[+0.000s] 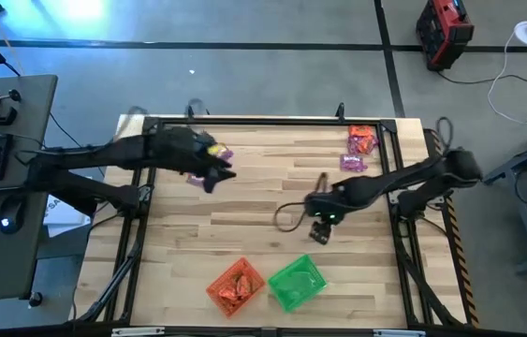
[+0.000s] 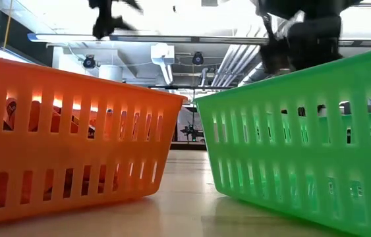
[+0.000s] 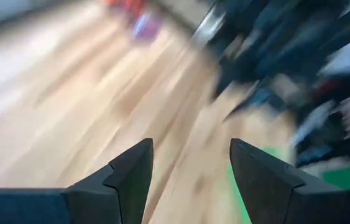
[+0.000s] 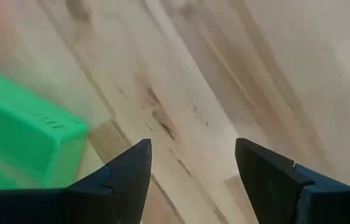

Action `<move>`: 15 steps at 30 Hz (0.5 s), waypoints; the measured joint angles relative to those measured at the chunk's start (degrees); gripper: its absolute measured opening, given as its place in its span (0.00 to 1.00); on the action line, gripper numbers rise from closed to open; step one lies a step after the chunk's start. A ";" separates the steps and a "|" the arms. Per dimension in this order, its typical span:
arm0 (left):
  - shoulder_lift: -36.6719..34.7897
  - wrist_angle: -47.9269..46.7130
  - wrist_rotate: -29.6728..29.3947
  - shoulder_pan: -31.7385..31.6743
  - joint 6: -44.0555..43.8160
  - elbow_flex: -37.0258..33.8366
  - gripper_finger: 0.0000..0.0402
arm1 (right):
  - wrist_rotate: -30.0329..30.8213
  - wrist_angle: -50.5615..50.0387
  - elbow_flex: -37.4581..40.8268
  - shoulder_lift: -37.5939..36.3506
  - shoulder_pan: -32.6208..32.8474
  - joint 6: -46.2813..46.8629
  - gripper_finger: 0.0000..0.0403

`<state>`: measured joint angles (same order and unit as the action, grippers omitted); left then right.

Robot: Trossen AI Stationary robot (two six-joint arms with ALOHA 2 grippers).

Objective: Sort candy by brand, put in halloween buckets
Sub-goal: Put the orange candy into the orange basket

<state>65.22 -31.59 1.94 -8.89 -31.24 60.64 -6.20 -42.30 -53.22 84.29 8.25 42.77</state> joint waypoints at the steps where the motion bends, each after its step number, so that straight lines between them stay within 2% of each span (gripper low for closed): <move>1: 2.30 -3.52 0.04 -0.92 0.26 0.00 0.51 | -0.04 2.60 2.81 -1.85 -0.30 2.51 0.56; 3: 7.09 -11.11 -1.45 -4.27 1.98 -0.03 0.51 | 0.51 8.36 7.67 -5.31 -0.66 6.03 0.56; 5: 11.31 -20.21 -6.71 -8.97 3.14 -0.04 0.51 | 1.22 14.16 11.35 -7.90 -0.97 7.54 0.56; 9: 17.88 -36.16 -16.43 -19.02 -1.05 -0.46 0.51 | 1.10 18.85 15.84 -10.22 -1.81 4.10 0.56; 11: 18.67 -36.11 -16.55 -22.82 -3.66 -1.63 0.51 | 1.12 19.48 16.53 -10.56 -2.30 0.83 0.56; 15: 19.07 -26.57 -11.39 -28.00 -7.70 -4.98 0.51 | 0.90 20.21 16.73 -10.49 -3.53 -4.38 0.56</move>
<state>84.29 -58.16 -9.45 -36.89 -38.94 55.67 -5.30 -22.09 -36.49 73.80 4.72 38.38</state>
